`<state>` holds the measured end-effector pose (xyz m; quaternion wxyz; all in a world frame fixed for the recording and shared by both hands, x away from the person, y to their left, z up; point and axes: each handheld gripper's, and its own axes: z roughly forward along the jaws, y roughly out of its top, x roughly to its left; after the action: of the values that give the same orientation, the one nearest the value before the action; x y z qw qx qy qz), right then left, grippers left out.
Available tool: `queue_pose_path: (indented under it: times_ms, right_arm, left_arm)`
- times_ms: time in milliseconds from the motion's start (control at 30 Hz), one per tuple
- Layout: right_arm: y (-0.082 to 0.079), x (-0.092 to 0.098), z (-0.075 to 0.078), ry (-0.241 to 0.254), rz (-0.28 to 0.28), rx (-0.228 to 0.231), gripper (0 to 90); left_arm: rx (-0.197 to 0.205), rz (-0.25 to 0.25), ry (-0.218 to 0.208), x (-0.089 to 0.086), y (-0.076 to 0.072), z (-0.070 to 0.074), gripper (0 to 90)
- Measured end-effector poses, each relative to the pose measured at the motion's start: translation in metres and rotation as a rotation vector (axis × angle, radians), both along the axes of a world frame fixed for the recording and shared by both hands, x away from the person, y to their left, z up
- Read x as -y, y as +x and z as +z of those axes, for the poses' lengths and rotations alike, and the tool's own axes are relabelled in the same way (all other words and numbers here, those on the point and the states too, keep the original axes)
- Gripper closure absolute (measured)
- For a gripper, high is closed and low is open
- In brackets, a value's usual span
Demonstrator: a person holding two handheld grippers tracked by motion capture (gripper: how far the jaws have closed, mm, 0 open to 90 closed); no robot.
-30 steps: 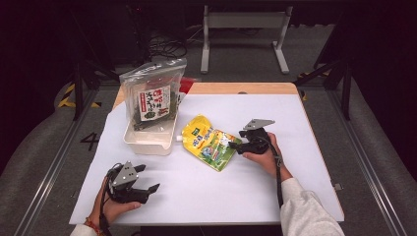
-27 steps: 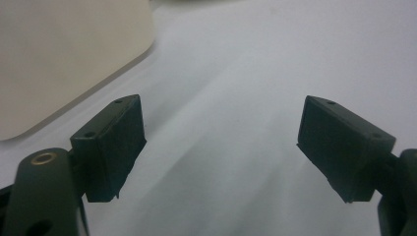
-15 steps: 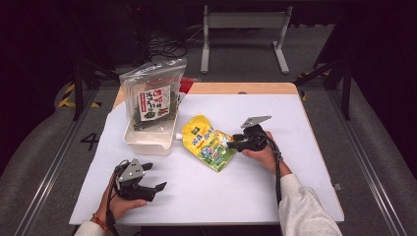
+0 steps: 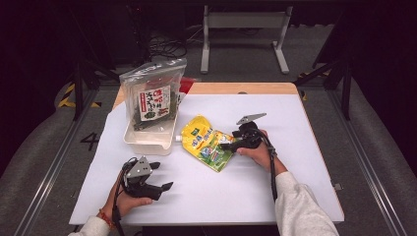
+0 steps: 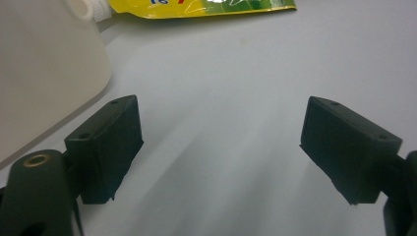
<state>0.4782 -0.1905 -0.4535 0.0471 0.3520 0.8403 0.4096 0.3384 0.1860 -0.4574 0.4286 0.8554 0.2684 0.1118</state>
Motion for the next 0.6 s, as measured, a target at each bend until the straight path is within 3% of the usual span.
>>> queue_pose_path:
  times_ms: [167, 300, 467, 600]
  right_arm:
    - [0.004, -0.001, -0.001, 0.027, 0.052, -0.029, 22.6]
    - [0.003, -0.002, -0.001, 0.027, 0.078, -0.043, 29.2]
    - [-0.001, 0.005, 0.002, 0.030, 0.122, -0.076, 45.4]
    - [-0.007, 0.006, 0.000, 0.041, 0.159, -0.082, 49.8]
  left_arm:
    - [-0.024, -0.008, -0.026, 0.006, 0.006, 0.001, 16.5]
    - [-0.044, -0.007, -0.028, 0.011, 0.012, -0.002, 16.5]
    - [-0.089, 0.016, -0.023, 0.018, 0.020, -0.008, 16.1]
    - [-0.099, 0.030, -0.019, 0.024, 0.026, -0.009, 16.1]
